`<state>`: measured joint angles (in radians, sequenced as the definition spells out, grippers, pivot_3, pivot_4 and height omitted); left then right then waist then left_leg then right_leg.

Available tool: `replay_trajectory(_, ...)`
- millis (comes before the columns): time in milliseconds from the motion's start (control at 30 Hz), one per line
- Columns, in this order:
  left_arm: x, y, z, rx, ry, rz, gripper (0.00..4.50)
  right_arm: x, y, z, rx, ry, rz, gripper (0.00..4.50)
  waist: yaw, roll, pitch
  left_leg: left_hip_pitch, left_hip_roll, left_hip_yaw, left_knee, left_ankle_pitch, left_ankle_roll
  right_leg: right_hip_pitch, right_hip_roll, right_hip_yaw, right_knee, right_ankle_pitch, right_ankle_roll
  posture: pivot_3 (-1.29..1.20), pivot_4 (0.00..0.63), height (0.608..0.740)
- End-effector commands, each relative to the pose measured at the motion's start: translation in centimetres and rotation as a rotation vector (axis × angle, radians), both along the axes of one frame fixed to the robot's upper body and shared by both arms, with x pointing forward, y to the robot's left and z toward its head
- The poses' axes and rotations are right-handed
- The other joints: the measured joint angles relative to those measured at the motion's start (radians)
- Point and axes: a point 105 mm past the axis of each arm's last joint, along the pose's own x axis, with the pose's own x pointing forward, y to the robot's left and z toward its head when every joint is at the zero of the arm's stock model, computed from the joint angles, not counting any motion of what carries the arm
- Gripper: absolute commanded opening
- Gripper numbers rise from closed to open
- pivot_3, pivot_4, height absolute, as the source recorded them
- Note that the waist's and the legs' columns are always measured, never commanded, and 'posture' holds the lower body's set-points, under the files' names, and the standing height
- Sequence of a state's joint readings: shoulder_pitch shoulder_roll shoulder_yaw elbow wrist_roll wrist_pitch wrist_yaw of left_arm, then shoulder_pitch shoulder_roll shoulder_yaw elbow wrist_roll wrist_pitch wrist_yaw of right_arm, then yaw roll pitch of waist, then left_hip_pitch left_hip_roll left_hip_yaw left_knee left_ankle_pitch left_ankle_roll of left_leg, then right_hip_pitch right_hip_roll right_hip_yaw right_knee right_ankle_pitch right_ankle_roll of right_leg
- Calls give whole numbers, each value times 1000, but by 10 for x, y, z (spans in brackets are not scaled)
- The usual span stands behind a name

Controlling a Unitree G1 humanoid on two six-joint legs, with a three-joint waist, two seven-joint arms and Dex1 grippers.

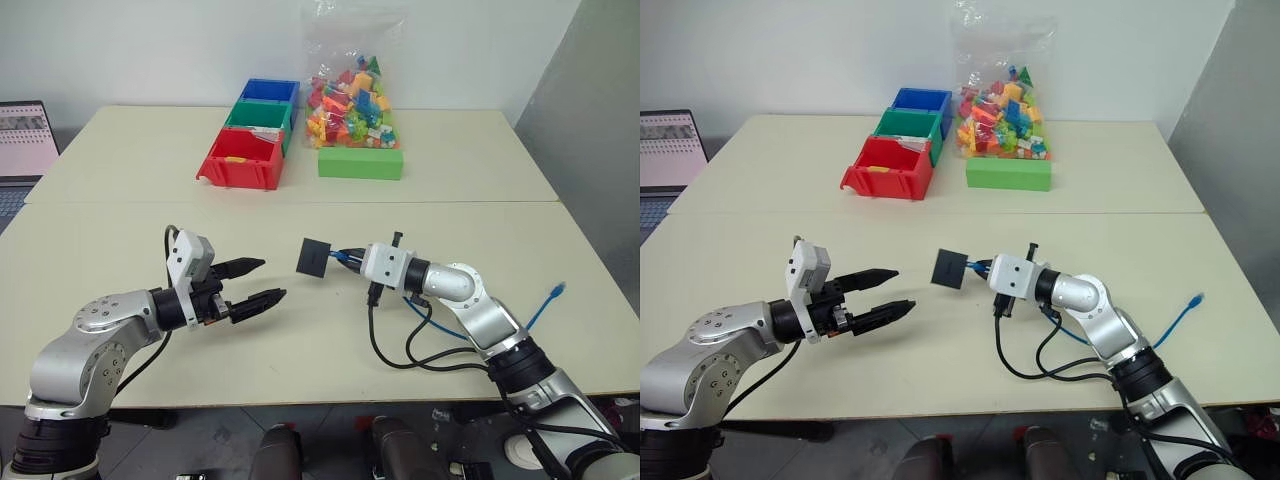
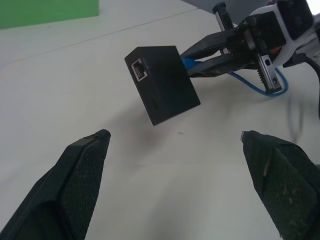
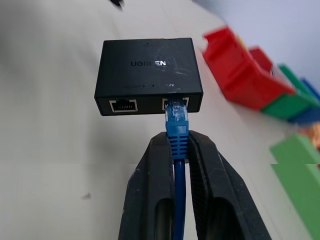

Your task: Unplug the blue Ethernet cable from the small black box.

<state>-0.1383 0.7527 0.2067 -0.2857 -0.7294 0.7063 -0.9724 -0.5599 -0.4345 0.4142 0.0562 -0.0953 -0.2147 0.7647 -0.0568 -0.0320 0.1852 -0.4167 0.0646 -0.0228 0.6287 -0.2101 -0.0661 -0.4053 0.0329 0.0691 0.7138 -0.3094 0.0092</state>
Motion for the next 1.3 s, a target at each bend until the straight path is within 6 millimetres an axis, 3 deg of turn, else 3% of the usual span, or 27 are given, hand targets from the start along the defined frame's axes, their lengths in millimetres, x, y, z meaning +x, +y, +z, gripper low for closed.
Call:
replay_trajectory(33,-8,-7,17,-51,1,-80,4500,-21,11,24,17,-119,142,126,1,0,0,0,0,0,0,0,0,0,0,0,0,0,0,0,150,740)
replay_trajectory(433,-7,-15,28,-213,92,-78,4500,-29,16,38,-4,-224,207,126,4,0,0,0,0,-1,1,0,0,1,0,0,0,1,-2,0,150,740)
replay_trajectory(467,-7,-15,28,-228,101,-79,4115,-30,17,39,-4,-228,208,126,4,0,0,0,0,-1,1,0,0,1,0,0,0,1,-2,0,150,740)
replay_trajectory(700,-13,-15,29,-246,139,-108,2904,-29,18,44,9,-278,209,125,4,0,0,0,0,-1,1,0,0,1,0,0,1,1,-2,0,150,740)
replay_trajectory(967,-15,-14,27,-244,155,-109,1027,-29,18,47,12,-320,207,125,5,0,0,0,0,-1,1,0,0,1,-1,0,1,1,-2,0,150,740)
replay_trajectory(1033,-14,-13,27,-242,155,-109,767,-29,19,47,5,-330,209,124,5,0,0,0,0,-1,1,0,0,1,-1,0,1,1,-2,0,150,740)
replay_trajectory(1200,-14,-14,26,-238,153,-109,777,-30,19,45,-22,-363,219,124,5,0,0,0,0,-1,1,0,0,1,-1,0,1,1,-2,0,150,740)
replay_trajectory(1267,-12,-14,26,-228,139,-106,777,-30,19,45,-32,-370,222,817,6,0,0,0,0,-1,1,0,0,1,-1,0,1,1,-2,0,150,740)
replay_trajectory(1300,-12,-15,25,-223,132,-106,777,-31,19,44,-38,-371,225,960,6,0,0,0,0,-1,1,0,0,1,-1,0,1,1,-2,0,150,740)
